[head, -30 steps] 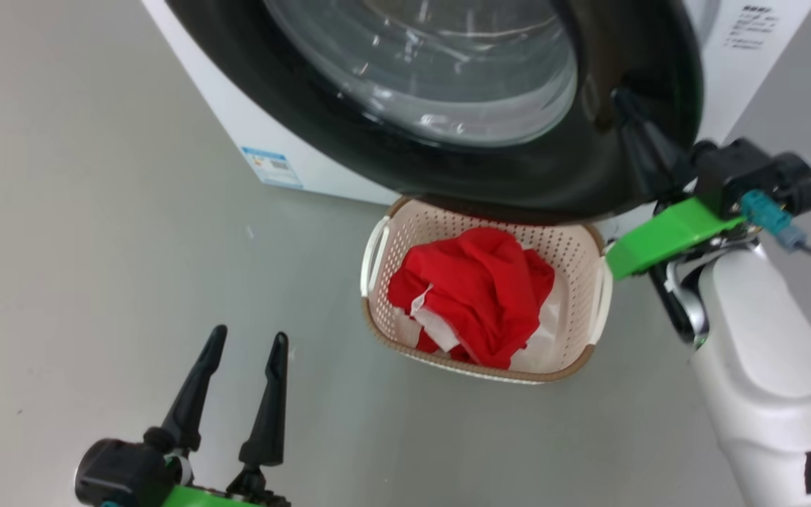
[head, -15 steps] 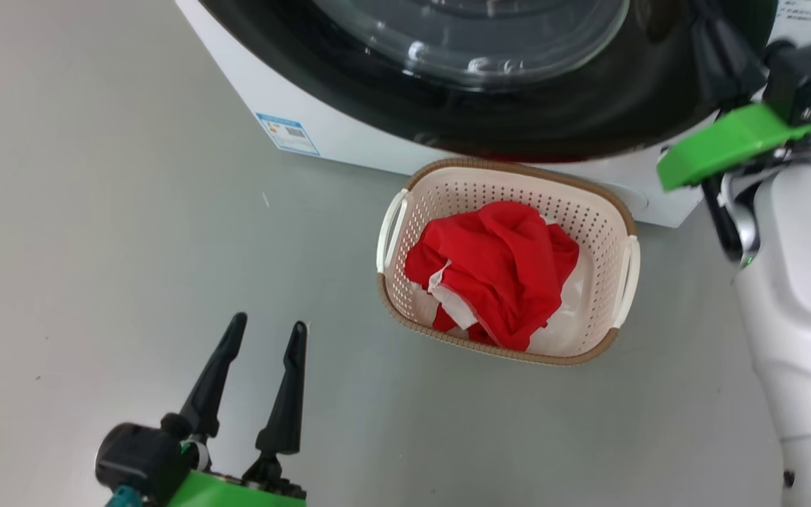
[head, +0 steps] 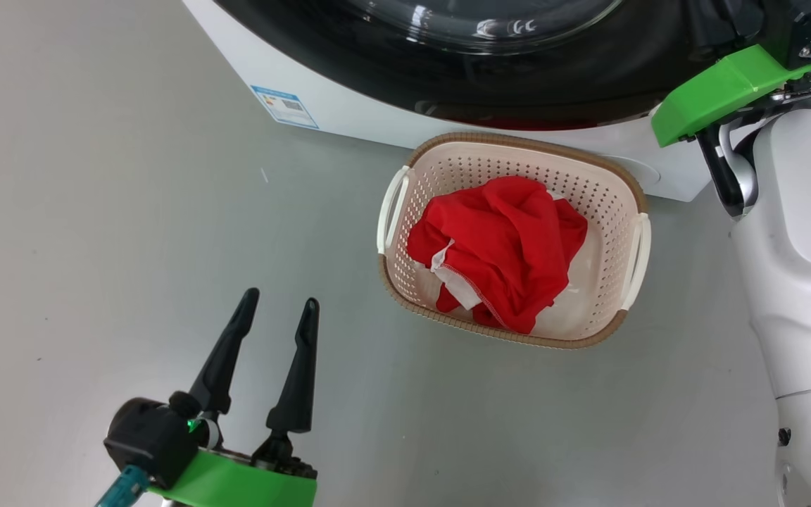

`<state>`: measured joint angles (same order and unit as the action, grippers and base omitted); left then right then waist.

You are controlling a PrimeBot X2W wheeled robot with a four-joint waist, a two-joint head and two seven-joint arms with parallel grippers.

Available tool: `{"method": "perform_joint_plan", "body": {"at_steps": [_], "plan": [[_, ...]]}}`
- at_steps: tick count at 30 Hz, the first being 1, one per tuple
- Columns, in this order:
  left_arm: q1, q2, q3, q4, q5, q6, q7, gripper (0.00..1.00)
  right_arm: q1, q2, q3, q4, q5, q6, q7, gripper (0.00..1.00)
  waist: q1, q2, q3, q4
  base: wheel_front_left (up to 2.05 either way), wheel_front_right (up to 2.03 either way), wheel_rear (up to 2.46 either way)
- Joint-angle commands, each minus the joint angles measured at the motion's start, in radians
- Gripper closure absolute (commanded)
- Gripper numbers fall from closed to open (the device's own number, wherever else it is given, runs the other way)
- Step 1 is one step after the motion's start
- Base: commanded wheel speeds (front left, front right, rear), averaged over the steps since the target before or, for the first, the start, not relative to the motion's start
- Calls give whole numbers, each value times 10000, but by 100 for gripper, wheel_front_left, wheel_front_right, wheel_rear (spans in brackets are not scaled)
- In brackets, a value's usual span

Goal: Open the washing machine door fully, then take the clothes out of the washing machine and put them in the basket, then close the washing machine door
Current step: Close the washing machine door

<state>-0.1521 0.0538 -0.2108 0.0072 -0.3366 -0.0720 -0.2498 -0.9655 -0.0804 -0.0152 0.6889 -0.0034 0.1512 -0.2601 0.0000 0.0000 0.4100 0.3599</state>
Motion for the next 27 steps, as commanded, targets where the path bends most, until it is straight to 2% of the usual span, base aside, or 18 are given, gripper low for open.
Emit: {"method": "perform_joint_plan", "body": {"at_steps": [1, 10, 11, 14, 15, 16, 20, 27], "plan": [[-161, 112, 352, -167, 46, -85, -119, 0, -579, -202, -262, -240, 19, -205, -17, 100, 0, 0, 4, -70, 0, 0, 0], [-207, 56, 453, -51, 165, -163, -120, 0, 16, 97, -302, -513, 277, -205, -17, 100, 0, 0, -288, -451, 0, 0, 0], [-201, 53, 474, -48, 180, -168, -120, 0, 137, 137, -319, -594, 337, -205, -17, 88, 0, 0, -326, -513, 0, 0, 0], [-192, 42, 507, -56, 188, -189, -120, 0, 558, 233, -220, -841, 551, -205, -17, 71, 0, 0, -431, -707, 0, 0, 0], [-186, 38, 515, -51, 185, -194, -120, 0, 708, 253, -174, -956, 625, -205, -17, 17, 0, 0, -467, -783, 0, 0, 0], [-182, 35, 528, -53, 162, -203, -120, 0, 872, 269, -103, -1071, 699, -205, -17, 0, 0, 0, -508, -868, 0, 0, 0], [-195, 19, 712, -49, 11, -189, -120, 0, 1861, 296, 479, -1805, 1297, -205, -17, 0, 0, 0, -763, -1367, 0, 0, 0], [-153, 5, 955, -97, -59, -98, -120, 0, 3323, 300, 583, -2919, 1785, -205, -17, 0, 0, 0, -1111, -2149, 0, 0, 0]]}}
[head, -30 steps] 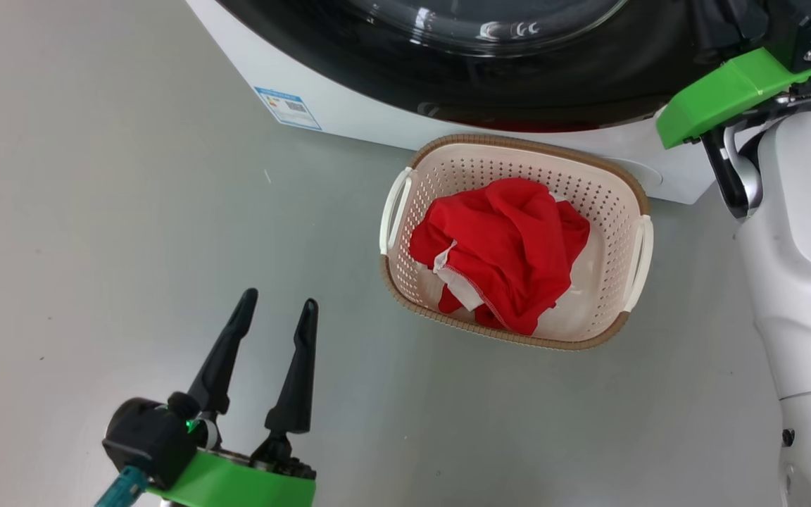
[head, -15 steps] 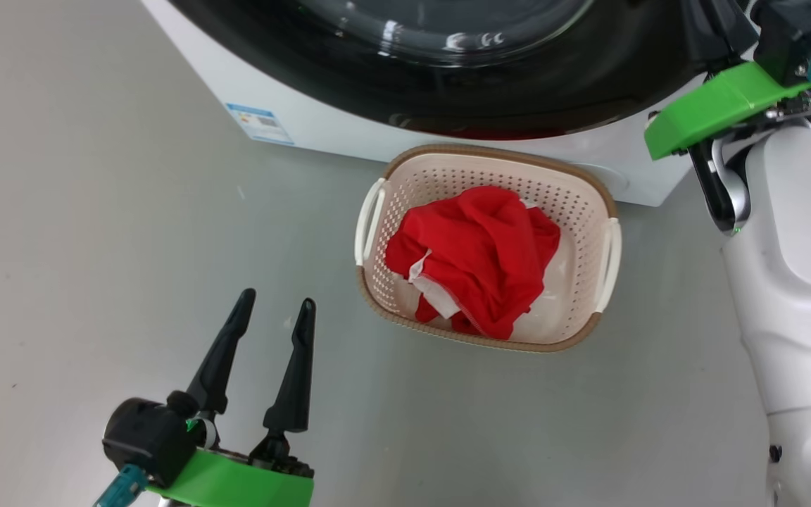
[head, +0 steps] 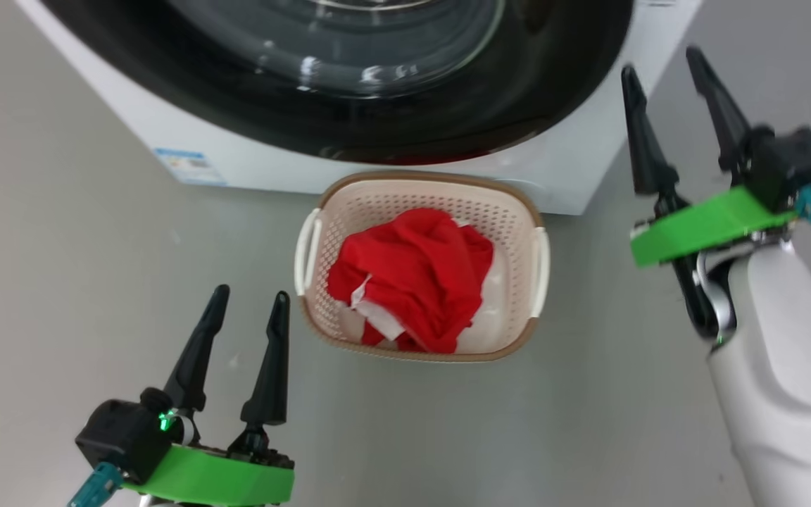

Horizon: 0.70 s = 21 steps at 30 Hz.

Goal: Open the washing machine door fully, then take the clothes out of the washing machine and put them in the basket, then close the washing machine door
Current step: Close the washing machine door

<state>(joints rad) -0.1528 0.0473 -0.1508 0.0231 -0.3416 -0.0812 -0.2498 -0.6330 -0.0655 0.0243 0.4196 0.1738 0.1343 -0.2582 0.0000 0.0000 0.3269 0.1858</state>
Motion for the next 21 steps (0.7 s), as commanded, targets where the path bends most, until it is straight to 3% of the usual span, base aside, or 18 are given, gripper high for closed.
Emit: {"method": "perform_joint_plan", "body": {"at_steps": [1, 11, 21], "plan": [[-128, 69, 381, -263, 17, 4, -120, 0, 246, 150, 181, -416, 12, -36, -36, 0, 0, 0, -337, -547, 0, 0, 0], [180, 125, 872, -136, 237, 220, -120, 0, 2318, 151, -264, -2169, -340, -36, -36, 0, 0, 0, -985, -1740, 0, 0, 0], [591, 336, 1355, 71, 391, 213, -120, 0, 3945, 152, -858, -3260, -547, -36, -36, 0, 0, 0, -1651, -2319, 0, 0, 0]]}}
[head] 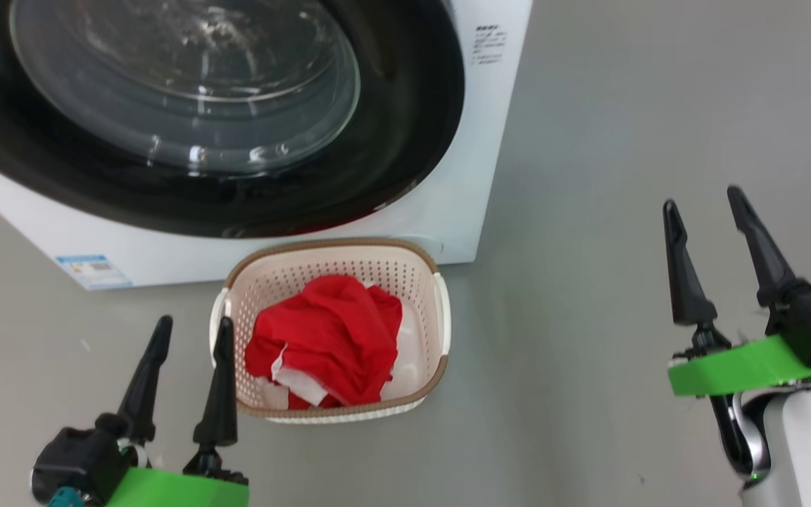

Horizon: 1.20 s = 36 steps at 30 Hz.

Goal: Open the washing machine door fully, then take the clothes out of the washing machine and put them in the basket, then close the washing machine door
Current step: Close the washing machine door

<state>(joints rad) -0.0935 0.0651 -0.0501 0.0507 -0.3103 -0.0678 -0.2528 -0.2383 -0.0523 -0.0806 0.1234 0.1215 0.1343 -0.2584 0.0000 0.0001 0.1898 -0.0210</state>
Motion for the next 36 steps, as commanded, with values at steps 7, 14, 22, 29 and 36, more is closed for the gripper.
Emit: {"method": "perform_joint_plan", "body": {"at_steps": [7, 14, 22, 29, 36], "plan": [[517, 261, 669, -173, 488, 245, -89, 0, 818, 20, 244, -515, 74, -36, -34, 0, 0, -1, -916, -348, 0, 0, 0], [1055, 250, 953, -326, 712, 236, -89, 0, 1835, 20, 275, -777, 175, -36, -34, 0, 0, -1, -1585, -145, 0, 0, 0], [1610, 264, 1223, -351, 712, 114, -89, 0, 2764, 20, 566, -1133, 528, -36, -34, 0, 0, -1, -2031, 2, 0, 0, 0], [1814, 326, 1354, -314, 723, -6, -89, 0, 3256, 20, 642, -1312, 581, -36, -34, 0, 0, -1, -2187, 55, 0, 0, 0], [1817, 249, 1378, -315, 664, -95, -89, 0, 3309, 20, 674, -1384, 485, -36, -34, 0, 0, -1, -2178, 79, 0, 0, 0]]}}
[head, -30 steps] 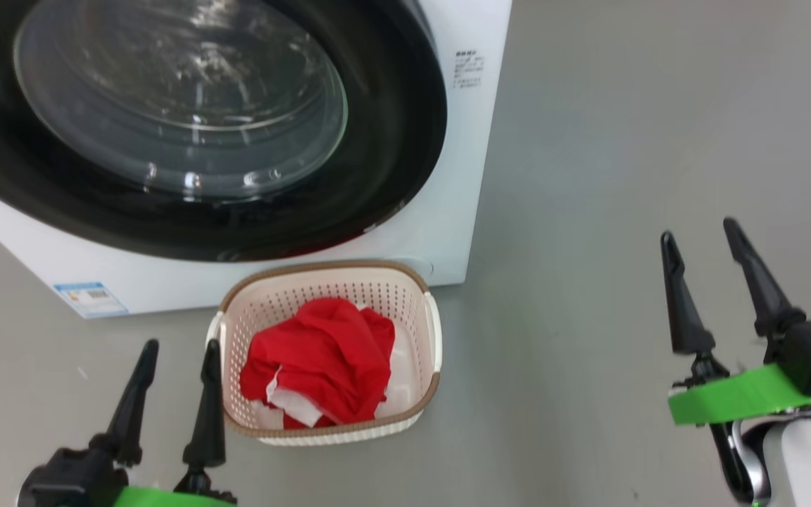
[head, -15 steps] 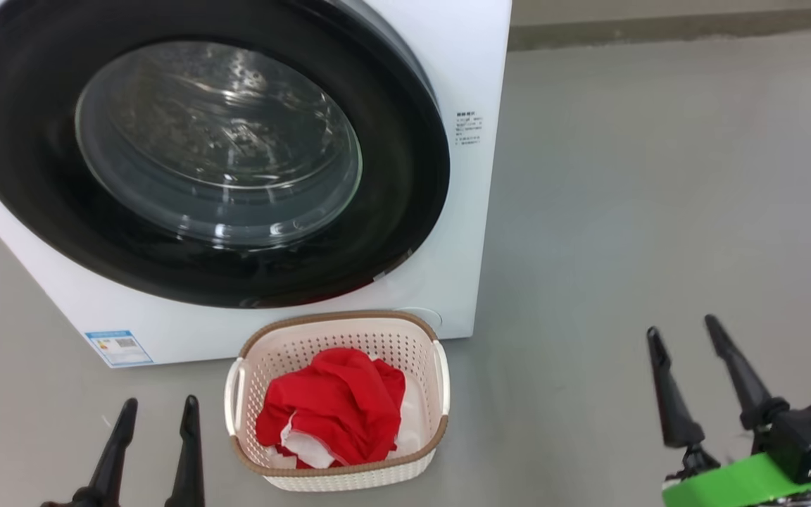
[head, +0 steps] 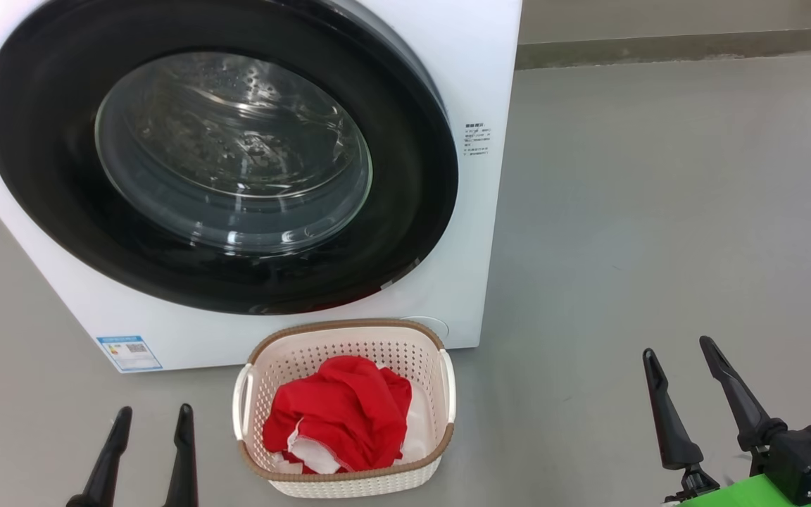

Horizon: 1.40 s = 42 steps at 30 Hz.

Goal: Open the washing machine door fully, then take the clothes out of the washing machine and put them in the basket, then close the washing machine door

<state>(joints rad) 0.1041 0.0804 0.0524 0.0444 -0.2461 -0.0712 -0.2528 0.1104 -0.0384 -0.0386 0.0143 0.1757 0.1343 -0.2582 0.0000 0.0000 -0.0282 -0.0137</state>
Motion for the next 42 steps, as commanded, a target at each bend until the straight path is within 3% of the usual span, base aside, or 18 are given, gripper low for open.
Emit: {"method": "perform_joint_plan", "body": {"at_steps": [1, 8, 9, 15, 19, 24, 42], "plan": [[-162, 82, 359, -247, 19, -63, -89, 0, -179, -118, 246, -309, -64, -36, -36, 0, 0, 0, -1, 13, 0, 0, 0], [-143, 25, 382, -258, 154, -42, -90, 0, -138, -118, 229, -342, -79, -36, -36, 0, 0, 0, -20, 74, 0, 0, 0], [1, -52, 29, 37, 72, -2, 6, 100, 12, 6, -2, -11, -5, 2, 0, 100, 0, 0, -20, 75, 0, 0, 0], [-24, -222, 2, 598, -180, -9, 160, 100, 135, 90, 41, 497, 281, 1, 75, 100, 1, 0, -14, 76, 0, 0, 0], [-87, -225, 27, 637, -622, -29, 284, 100, 69, 51, 48, 543, 778, 0, 168, 100, 22, 0, -24, 79, 0, 0, 0], [-159, -228, 38, 688, -1169, -52, 413, 100, -30, 8, 61, 628, 1388, -2, 282, 100, 1, 0, 5, 81, 0, 0, 0], [-467, -240, 118, 889, -3149, -138, 916, 100, -376, -111, 69, 896, 3557, -7, 717, 100, 0, 0, 58, 90, 0, 0, 0]]}}
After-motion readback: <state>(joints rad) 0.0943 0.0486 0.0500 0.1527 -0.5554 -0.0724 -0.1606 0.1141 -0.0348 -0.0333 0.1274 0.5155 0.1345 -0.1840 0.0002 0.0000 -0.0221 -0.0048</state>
